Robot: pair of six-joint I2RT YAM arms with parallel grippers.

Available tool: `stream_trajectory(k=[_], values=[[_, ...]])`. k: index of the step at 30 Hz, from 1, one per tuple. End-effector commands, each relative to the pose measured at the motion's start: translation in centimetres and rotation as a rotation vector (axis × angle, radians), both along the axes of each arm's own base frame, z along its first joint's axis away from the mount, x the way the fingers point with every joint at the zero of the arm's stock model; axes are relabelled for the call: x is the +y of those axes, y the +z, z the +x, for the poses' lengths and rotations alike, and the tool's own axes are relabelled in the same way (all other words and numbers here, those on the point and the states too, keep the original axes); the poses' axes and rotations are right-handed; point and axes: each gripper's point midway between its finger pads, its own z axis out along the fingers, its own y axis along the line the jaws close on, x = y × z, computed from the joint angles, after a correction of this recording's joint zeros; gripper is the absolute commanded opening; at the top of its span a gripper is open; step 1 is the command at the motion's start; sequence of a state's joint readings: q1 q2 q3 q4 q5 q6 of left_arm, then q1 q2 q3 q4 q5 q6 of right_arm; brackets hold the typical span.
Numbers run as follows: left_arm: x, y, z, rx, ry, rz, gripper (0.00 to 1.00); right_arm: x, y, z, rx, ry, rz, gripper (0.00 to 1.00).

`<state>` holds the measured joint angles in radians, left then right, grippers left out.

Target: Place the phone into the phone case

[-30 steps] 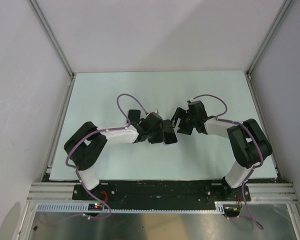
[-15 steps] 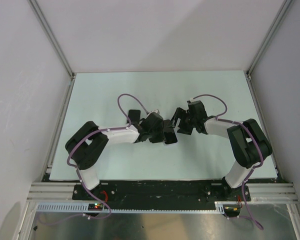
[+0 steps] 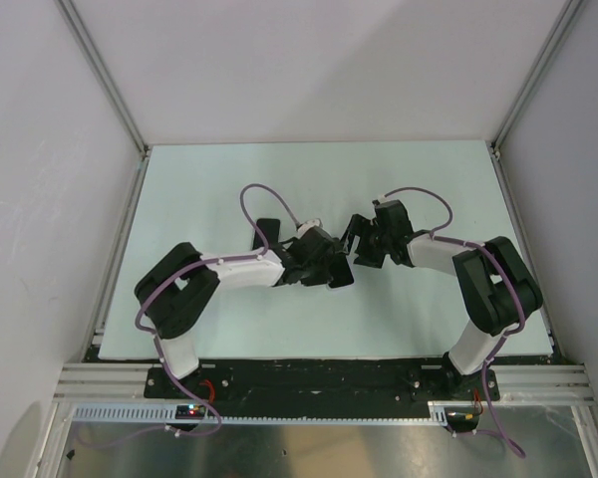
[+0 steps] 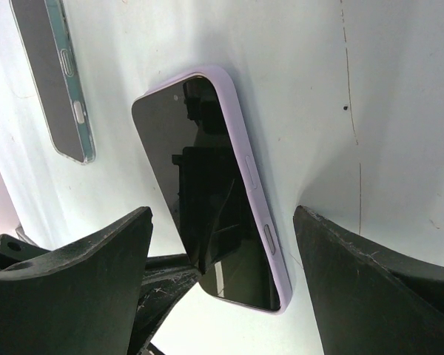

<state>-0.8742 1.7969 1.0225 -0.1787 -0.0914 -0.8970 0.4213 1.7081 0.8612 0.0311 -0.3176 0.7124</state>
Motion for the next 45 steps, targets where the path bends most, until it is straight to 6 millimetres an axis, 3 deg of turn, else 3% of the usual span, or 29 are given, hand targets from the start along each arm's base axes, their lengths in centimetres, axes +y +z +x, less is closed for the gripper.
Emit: stream_trajectory(k=[1,11,24,32,39,45], values=[[4.6,-7.4,-5.0,0.141,-0.052,0.298,0.10,-1.0,-0.5,0.2,-0.005,-0.011,-0.071,0.83],[3.7,-10.6,-7.7,0.195,-0.082,0.385,0.02,-1.1,-0.8,1.1,-0.017,-0.011,-0.105,0.83],[2.6,-12.7,-11.0,0.259,-0.125,0.436,0.00,-1.2,-0.8,3.0,-0.004,-0.045,-0.082,0.84],[0.5,-8.4,-8.9,0.179,-0.127,0.332,0.02,-1.0,-0.4,4.8,-0.008,-0.053,-0.069,0.83],[0.2,-3.1,-5.0,0.077,-0.093,0.234,0.20,-0.5,-1.1,5.8,0.002,-0.043,-0.075,0.83],[0.6,0.6,-1.9,0.012,-0.053,0.164,0.30,-0.1,-1.5,6.4,0.006,-0.039,-0.089,0.81]])
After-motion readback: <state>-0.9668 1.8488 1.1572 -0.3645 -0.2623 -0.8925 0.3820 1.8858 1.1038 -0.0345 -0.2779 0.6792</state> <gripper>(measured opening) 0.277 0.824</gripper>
